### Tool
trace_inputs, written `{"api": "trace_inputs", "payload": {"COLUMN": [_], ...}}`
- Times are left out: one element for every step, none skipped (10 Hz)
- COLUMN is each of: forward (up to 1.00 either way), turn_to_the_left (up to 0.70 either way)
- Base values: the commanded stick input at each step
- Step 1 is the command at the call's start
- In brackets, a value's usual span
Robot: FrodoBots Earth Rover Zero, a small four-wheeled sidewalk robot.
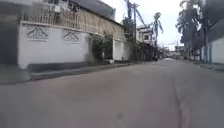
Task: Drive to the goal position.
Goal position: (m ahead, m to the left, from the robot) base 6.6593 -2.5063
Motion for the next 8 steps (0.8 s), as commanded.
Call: {"api": "trace_inputs", "payload": {"forward": [1.0, 1.0, 1.0, 1.0, 1.0, 1.0, 1.0, 1.0], "turn_to_the_left": [0.0, 0.0, 0.0, 0.0, 0.0, -0.01, -0.02, -0.02]}}
